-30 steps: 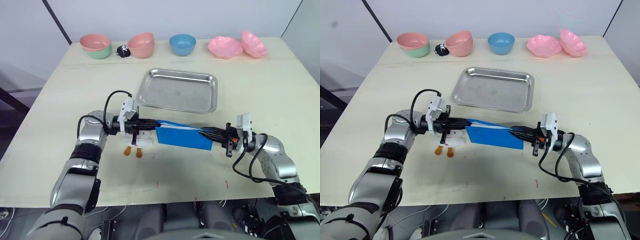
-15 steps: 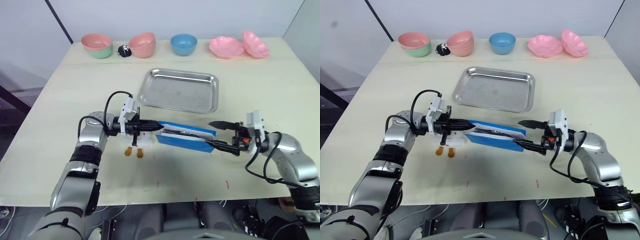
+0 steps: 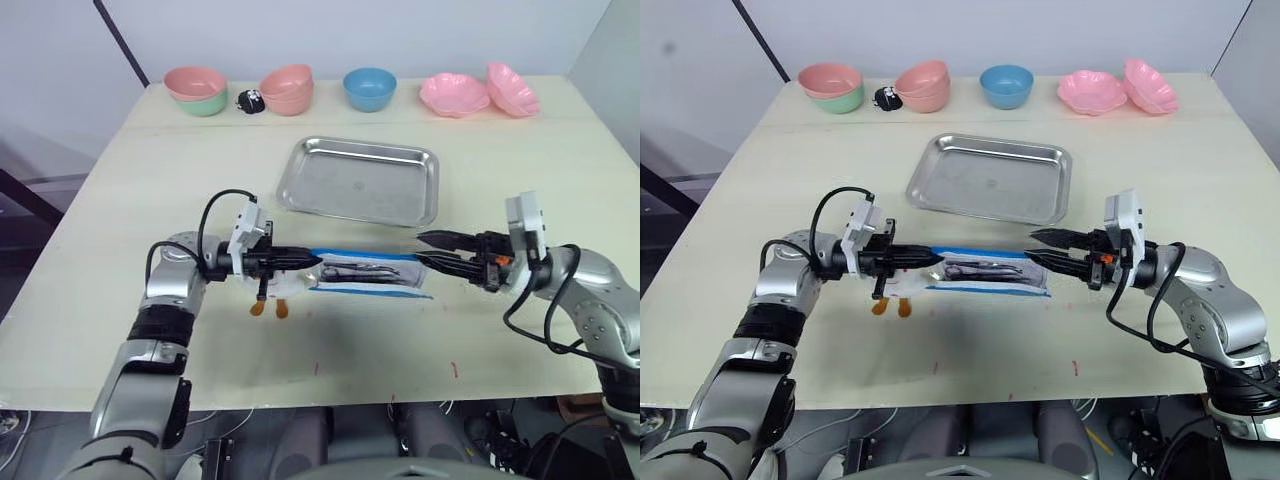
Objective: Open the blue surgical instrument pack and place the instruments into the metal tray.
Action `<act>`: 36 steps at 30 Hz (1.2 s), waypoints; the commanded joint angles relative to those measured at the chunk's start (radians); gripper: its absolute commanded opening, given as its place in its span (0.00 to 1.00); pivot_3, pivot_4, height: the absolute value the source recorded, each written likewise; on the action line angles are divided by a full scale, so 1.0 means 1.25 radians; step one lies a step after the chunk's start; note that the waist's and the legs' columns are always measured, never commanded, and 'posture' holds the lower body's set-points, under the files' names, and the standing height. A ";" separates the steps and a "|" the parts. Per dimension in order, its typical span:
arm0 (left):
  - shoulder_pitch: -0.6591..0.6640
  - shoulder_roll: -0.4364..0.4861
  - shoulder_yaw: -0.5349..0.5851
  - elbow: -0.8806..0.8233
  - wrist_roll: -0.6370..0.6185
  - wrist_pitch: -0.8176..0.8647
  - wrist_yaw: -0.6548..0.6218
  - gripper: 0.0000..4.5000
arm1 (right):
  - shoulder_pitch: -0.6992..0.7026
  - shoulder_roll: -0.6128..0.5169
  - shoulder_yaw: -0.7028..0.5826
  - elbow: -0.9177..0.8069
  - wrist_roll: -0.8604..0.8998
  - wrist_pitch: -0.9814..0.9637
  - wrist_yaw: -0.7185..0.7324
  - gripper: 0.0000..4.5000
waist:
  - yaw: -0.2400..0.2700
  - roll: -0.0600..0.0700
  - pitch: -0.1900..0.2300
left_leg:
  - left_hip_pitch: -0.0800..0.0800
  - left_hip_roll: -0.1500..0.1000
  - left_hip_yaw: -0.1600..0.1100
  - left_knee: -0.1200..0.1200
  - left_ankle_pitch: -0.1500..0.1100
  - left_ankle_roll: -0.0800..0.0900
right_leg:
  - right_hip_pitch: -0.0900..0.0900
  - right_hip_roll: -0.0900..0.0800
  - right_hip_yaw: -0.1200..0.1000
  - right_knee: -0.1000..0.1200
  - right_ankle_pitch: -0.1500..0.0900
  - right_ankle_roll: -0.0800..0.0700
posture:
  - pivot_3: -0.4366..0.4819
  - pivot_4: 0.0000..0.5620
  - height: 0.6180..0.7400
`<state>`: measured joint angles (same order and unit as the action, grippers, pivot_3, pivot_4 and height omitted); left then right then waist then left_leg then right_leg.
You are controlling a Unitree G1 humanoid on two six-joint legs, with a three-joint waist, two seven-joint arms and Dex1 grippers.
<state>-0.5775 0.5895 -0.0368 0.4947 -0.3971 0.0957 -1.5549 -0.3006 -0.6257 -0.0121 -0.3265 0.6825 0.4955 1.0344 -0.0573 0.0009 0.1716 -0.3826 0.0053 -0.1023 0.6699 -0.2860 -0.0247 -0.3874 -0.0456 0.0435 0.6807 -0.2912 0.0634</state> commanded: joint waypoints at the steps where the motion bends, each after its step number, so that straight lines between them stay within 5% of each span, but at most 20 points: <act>1: 0.014 0.013 0.027 -0.053 -0.022 0.018 0.008 0.00 | 0.006 -0.001 0.030 -0.032 -0.036 -0.010 -0.012 0.01 | 0.000 0.000 0.000 | 0.000 0.000 0.000 0.000 0.000 0.000 | 0.000 0.000 0.000 0.000 0.000 0.000 | 0.48 0.27 1.00; 13: 0.028 0.000 0.032 -0.034 -0.001 0.008 0.040 0.00 | 0.115 -0.021 0.132 0.004 -0.170 -0.064 0.011 0.01 | 0.003 0.000 0.000 | 0.000 0.000 0.000 0.000 0.000 0.000 | 0.000 0.000 0.000 0.000 0.000 0.000 | 0.48 0.27 1.00; 21: -0.052 -0.051 0.007 0.117 0.097 -0.066 0.156 0.00 | 0.171 -0.030 0.173 0.014 -0.215 -0.104 0.037 0.01 | 0.011 -0.001 0.000 | 0.001 0.000 0.000 0.000 0.000 0.000 | 0.000 0.000 0.000 0.001 0.000 0.000 | 0.48 0.27 1.00; 36: -0.090 -0.080 -0.071 0.232 0.219 -0.007 0.217 0.00 | 0.210 -0.018 0.219 0.080 -0.322 -0.211 0.032 0.01 | 0.012 -0.002 -0.003 | 0.006 -0.001 0.000 0.000 0.000 0.000 | 0.007 0.000 -0.001 -0.001 0.000 0.000 | 0.48 0.27 1.00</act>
<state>-0.7115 0.4962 -0.0922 0.7341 -0.1596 0.0448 -1.2995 -0.0547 -0.6505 0.2384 -0.2347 0.2995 0.2332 1.0781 -0.0427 -0.0012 0.1676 -0.3747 0.0047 -0.1025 0.6699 -0.2861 -0.0246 -0.3785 -0.0457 0.0430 0.6796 -0.2913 0.0637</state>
